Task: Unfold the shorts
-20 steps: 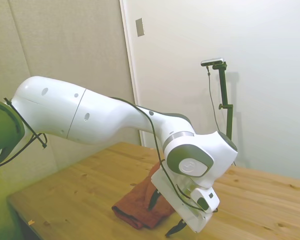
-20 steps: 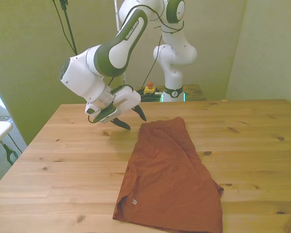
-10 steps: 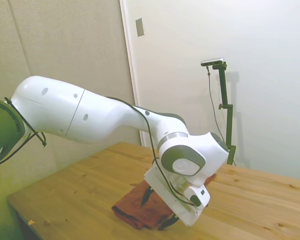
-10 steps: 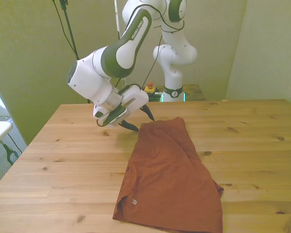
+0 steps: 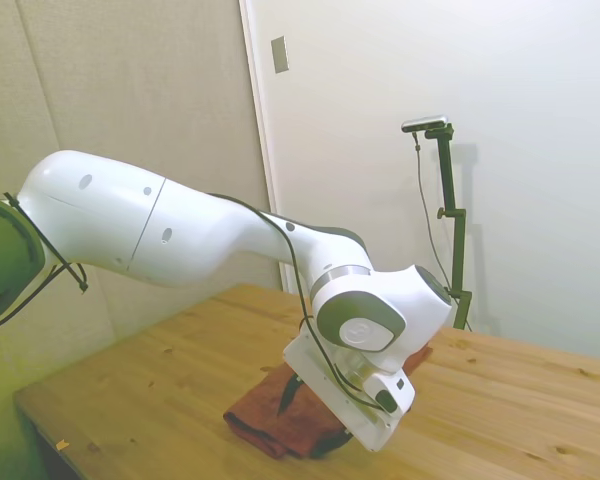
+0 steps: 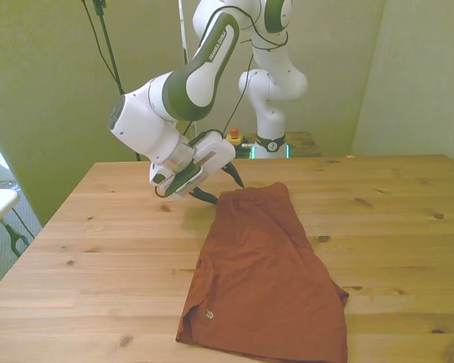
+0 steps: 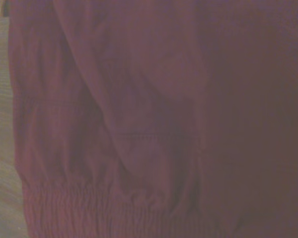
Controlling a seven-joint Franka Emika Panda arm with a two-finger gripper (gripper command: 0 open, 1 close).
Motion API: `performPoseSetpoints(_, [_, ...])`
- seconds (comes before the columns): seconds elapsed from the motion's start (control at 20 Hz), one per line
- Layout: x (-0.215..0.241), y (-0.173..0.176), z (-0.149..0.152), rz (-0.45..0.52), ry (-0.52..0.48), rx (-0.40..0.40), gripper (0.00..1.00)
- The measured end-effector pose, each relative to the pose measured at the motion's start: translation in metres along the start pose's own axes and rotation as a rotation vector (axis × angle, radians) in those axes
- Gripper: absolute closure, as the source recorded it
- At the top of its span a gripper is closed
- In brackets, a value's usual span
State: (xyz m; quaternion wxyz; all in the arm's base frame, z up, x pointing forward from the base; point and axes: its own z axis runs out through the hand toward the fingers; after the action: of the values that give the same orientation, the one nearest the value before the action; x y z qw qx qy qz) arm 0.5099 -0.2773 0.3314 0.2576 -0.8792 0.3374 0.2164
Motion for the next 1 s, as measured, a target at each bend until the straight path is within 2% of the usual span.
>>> performPoseSetpoints(1.0, [0.008,0.008,0.015,0.012,-0.028,0.02,1.0])
